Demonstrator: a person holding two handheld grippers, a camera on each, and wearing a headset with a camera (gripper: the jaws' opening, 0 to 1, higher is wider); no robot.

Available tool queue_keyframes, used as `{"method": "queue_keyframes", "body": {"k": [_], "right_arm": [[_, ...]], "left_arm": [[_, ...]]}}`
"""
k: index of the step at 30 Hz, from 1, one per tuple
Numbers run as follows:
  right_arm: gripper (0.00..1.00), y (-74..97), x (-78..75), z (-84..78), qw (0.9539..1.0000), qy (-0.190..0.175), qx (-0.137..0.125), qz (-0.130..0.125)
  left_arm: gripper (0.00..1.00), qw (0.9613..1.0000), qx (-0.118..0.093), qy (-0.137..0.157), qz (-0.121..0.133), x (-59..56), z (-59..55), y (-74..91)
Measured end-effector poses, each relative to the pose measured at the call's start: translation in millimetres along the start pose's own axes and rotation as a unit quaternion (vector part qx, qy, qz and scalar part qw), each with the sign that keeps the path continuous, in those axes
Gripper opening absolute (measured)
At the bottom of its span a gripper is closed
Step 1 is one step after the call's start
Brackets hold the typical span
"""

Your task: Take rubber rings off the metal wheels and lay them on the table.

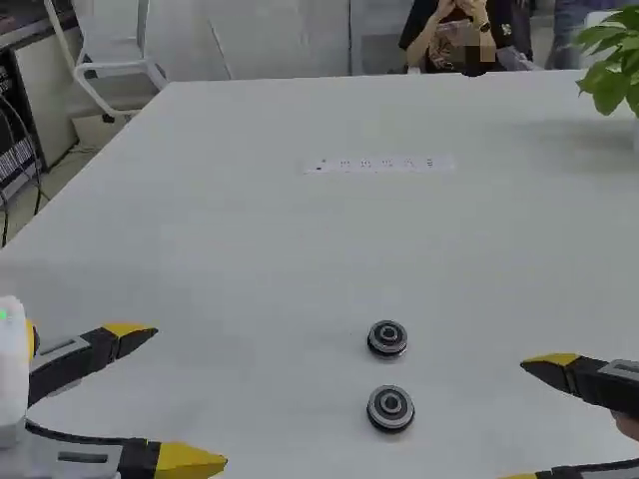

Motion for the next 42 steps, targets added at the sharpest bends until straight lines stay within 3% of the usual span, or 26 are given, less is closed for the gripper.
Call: {"method": "queue_keyframes", "body": {"k": [5,9,15,28,33,42], "right_arm": [[0.99,-1.1,0.4,0.5,1.0,0.005,0.002,0.0],[0.99,-1.3,0.2,0.4,1.0,0.003,0.002,-0.002],[0.99,-0.3,-0.4,-1.9,0.9999,0.002,0.009,-0.005],[0.99,0.1,-2.4,-2.3,1.0,0.0,0.009,-0.005],[0.99,0.1,-2.3,-3.1,0.9996,0.014,0.021,-0.013],[0.99,-1.6,-2.2,-4.5,0.9995,0.013,0.027,-0.003]], "left_arm": [[1.0,0.9997,0.001,0.024,0.006,2.8,-1.2,2.3],[1.0,0.9997,-0.009,0.021,0.008,2.7,0.1,3.4],[1.0,0.9998,0.008,0.018,-0.002,-1.0,-2.5,0.6],[1.0,0.9998,0.013,0.018,0.003,-2.1,-2.4,0.5],[1.0,0.9996,0.019,0.022,0.004,-1.1,-4.1,0.1],[1.0,0.9994,0.025,0.025,0.004,-1.1,-5.2,-0.5]]}}
Point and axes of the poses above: the centre of the closed fingertips' face, and the gripper's own axes: y roughly backward along the fingers, x roughly to its left, z roughly out of its top, the point moved 9 cm from there along y, roughly backward along the fingers, and after that the axes turned 9 degrees about -z, right-handed, at the moved point
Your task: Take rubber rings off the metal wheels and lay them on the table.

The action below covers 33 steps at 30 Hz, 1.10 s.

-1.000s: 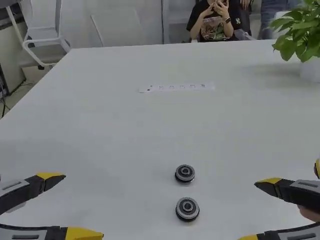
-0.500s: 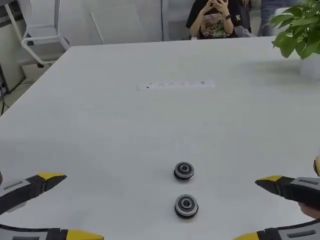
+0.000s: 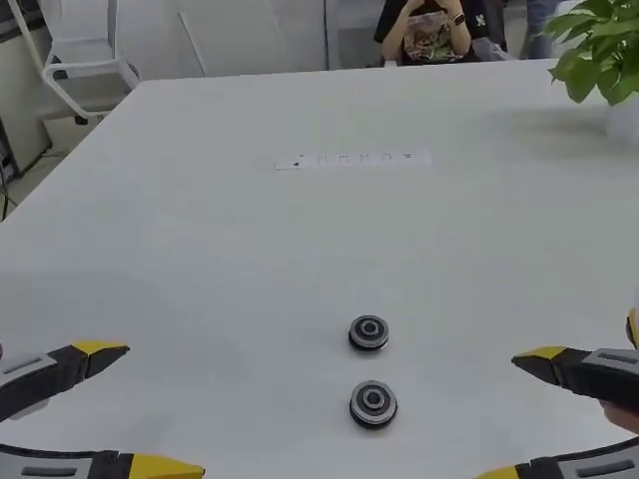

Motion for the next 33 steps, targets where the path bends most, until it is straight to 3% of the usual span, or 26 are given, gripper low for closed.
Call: {"method": "queue_keyframes", "body": {"k": [14,18,24,31,33], "right_arm": [[0.99,-2.0,-1.1,-2.5,1.0,0.001,0.008,0.001],[0.99,-3.3,1.6,-2.7,0.9998,-0.003,0.012,0.018],[0.99,-5.5,-1.4,-3.6,0.9997,-0.012,0.01,0.02],[0.99,-9.6,-5.2,-2.6,0.9995,-0.019,0.007,0.023],[0.99,-10.6,-6.6,-1.6,0.9995,-0.02,0.007,0.025]], "left_arm": [[1.0,1.0,0.006,0.008,-0.001,1.7,-0.5,-0.3],[1.0,0.9998,0.017,0.005,0.0,1.6,-2.2,-0.7],[1.0,0.9996,0.026,0.004,-0.009,0.8,-3.6,-2.5],[1.0,0.9998,0.015,0.008,-0.014,0.9,-1.4,-2.6],[1.0,0.9993,-0.014,0.012,-0.034,-3.3,4.7,-3.9]]}}
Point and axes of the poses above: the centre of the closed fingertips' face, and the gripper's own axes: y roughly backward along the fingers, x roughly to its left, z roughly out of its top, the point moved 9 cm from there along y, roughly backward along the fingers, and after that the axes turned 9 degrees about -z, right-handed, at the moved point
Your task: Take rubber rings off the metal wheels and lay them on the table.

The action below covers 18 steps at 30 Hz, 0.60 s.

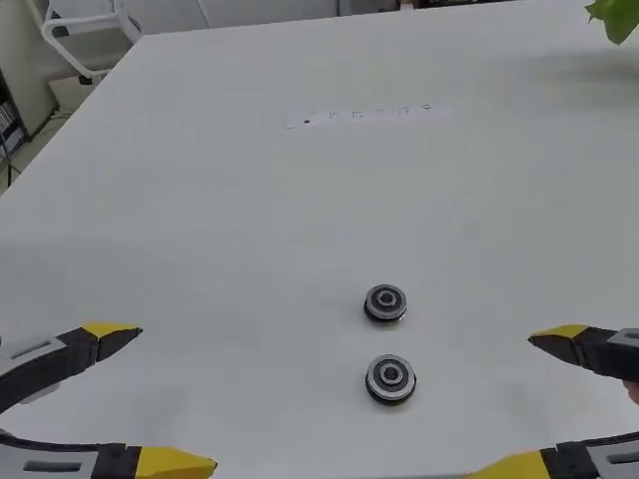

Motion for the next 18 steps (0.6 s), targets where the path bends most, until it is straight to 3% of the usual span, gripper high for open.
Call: {"method": "queue_keyframes", "body": {"k": [3,6,9,12,18], "right_arm": [[0.99,-1.4,-1.3,2.3,0.9999,0.009,0.008,0.01],[0.99,-0.5,-5.2,5.1,0.9996,0.022,0.016,0.01],[0.99,2.7,-10.0,8.3,0.9994,0.029,0.017,0.008],[0.99,6.9,-15.5,14.2,0.9994,0.035,-0.004,0.003],[0.99,11.7,-19.9,23.4,0.9986,0.039,-0.036,0.001]], "left_arm": [[1.0,1.0,0.0,0.006,-0.002,0.8,-0.1,1.0],[1.0,0.9999,0.015,-0.005,-0.004,1.7,-2.4,1.5],[1.0,0.9999,0.011,-0.005,-0.009,1.2,0.6,3.3],[1.0,0.9997,-0.007,0.004,-0.022,-4.3,10.1,6.2],[1.0,0.9994,-0.002,-0.032,-0.011,-11.5,34.4,13.5]]}}
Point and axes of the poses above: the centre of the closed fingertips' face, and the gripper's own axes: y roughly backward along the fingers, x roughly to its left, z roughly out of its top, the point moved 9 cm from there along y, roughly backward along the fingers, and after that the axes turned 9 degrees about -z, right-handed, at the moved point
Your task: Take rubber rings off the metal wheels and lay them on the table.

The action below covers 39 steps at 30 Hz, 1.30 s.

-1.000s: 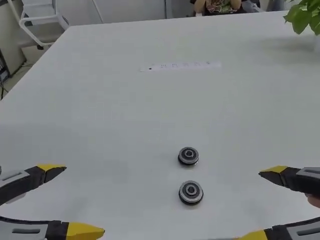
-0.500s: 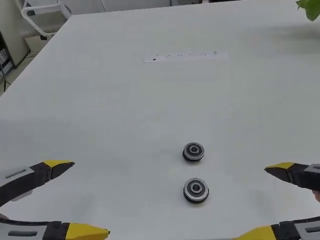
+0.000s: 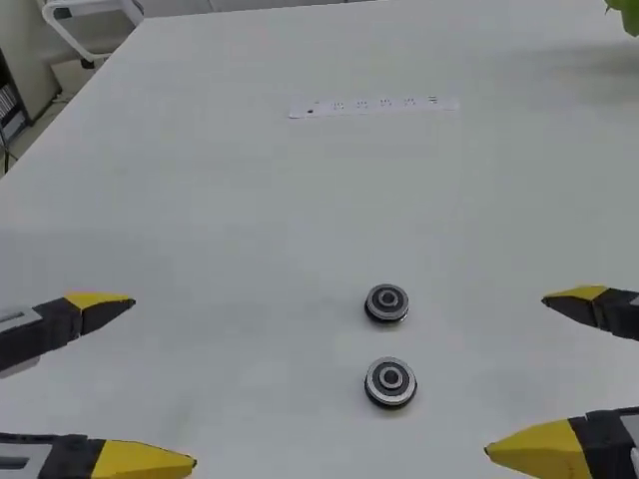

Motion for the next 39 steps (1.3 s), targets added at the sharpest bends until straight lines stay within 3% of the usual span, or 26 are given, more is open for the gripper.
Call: {"method": "queue_keyframes", "body": {"k": [6,8,12,14,17,20,23,26,30,33,36,39], "right_arm": [[0.99,0.0,-1.7,6.1,0.9998,-0.002,-0.019,-0.001],[0.99,-0.7,-1.3,8.8,0.9996,-0.003,-0.026,0.002],[0.99,-2.8,-0.8,12.2,0.9991,0.002,-0.042,0.008],[0.99,-6.3,-0.5,12.6,0.9988,0.004,-0.047,0.01],[0.86,-11.0,0.7,14.5,0.9978,0.022,-0.06,0.019],[0.88,-16.6,0.3,15.4,0.9976,0.015,-0.062,0.025],[0.83,-20.7,1.0,16.4,0.9968,0.021,-0.069,0.033],[0.79,-26.3,0.5,16.0,0.9967,0.029,-0.065,0.04],[0.74,-32.8,-0.5,14.9,0.9962,0.036,-0.064,0.047],[0.7,-38.7,0.0,13.0,0.9958,0.038,-0.063,0.054],[0.65,-44.0,1.0,10.1,0.9952,0.04,-0.065,0.061],[0.6,-48.2,2.7,6.8,0.9946,0.045,-0.062,0.069]], "left_arm": [[1.0,0.9993,-0.004,-0.038,-0.005,-3.6,22.1,0.6],[1.0,0.997,-0.009,-0.076,-0.005,-5.6,33.4,-2.9],[1.0,0.9937,-0.018,-0.11,-0.011,-11.0,48.9,-8.6],[1.0,0.9894,-0.03,-0.142,-0.006,-10.8,57.2,-12.5],[1.0,0.9879,-0.042,-0.149,-0.011,-9.7,64.0,-20.3],[1.0,0.9857,-0.053,-0.158,-0.021,-10.2,68.8,-27.5],[1.0,0.984,-0.059,-0.165,-0.033,-11.3,74.3,-38.5],[0.99,0.9819,-0.055,-0.175,-0.046,-11.0,75.3,-48.3],[0.91,0.9805,-0.042,-0.178,-0.072,-8.5,72.0,-62.5],[0.86,0.9804,-0.04,-0.168,-0.096,-7.6,68.4,-74.7],[0.8,0.978,-0.045,-0.173,-0.107,-8.5,65.9,-87.5],[0.73,0.9747,-0.032,-0.186,-0.119,-9.4,61.9,-100.5]]}}
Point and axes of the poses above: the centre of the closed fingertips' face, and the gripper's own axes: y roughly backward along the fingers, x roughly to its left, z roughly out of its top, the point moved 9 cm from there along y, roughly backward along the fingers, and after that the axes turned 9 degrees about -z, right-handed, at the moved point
